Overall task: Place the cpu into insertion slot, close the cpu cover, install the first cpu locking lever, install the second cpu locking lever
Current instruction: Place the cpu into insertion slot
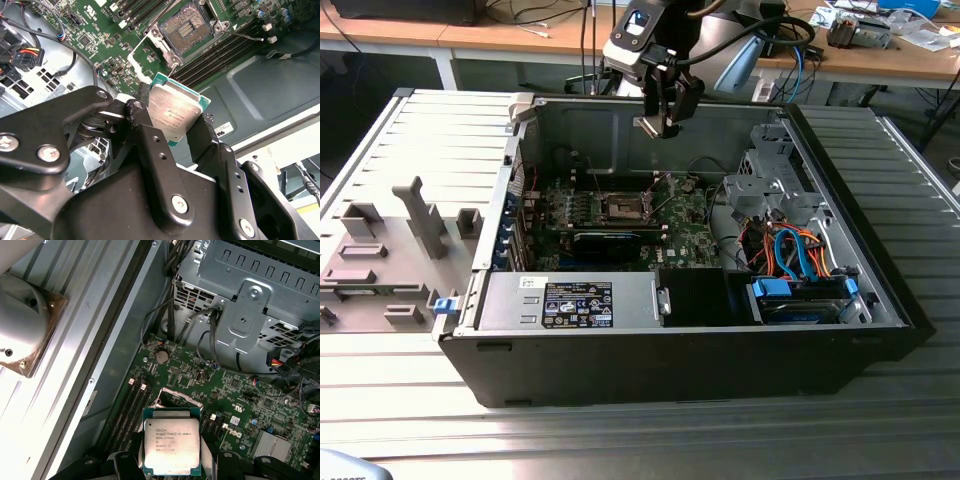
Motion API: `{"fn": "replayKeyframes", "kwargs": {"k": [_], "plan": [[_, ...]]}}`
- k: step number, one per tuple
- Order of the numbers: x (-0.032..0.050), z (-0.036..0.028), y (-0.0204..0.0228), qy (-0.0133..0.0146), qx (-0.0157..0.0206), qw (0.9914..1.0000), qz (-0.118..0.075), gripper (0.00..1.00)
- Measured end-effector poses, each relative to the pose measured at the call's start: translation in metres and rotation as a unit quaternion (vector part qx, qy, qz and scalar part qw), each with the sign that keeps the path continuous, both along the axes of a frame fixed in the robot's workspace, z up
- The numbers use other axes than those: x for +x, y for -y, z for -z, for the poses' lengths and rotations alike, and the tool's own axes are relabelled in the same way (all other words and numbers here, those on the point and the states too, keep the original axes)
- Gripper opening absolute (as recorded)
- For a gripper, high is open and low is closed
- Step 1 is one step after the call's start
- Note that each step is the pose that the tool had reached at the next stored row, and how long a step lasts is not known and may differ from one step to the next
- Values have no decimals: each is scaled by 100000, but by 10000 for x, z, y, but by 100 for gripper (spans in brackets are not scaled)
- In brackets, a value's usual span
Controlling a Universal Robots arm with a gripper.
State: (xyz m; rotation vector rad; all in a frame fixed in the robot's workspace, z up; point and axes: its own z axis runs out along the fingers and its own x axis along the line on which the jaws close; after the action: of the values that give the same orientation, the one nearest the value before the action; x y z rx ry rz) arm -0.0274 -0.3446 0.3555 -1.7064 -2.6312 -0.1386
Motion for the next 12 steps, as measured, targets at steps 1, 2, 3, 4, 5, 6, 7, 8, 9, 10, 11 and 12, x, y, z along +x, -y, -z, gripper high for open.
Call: {"fn": "replayKeyframes", "kwargs": {"k": [1,2,3,4,5,6,7,8,9,10,11,12], "plan": [[0,0,0,1,-1,100000,33,55],[0,0,0,2,-2,100000,62,55],[0,0,0,0,-2,100000,92,55],[0,0,0,3,0,100000,141,55],[0,0,0,3,-1,100000,167,55],[0,0,0,3,-1,100000,195,55],[0,0,0,1,1,100000,228,55],[0,0,0,1,-2,100000,265,55],[0,0,0,1,-3,100000,298,55],[0,0,0,1,-1,99999,328,55],[0,0,0,1,-2,99999,367,55],[0,0,0,3,0,99999,396,55]]}}
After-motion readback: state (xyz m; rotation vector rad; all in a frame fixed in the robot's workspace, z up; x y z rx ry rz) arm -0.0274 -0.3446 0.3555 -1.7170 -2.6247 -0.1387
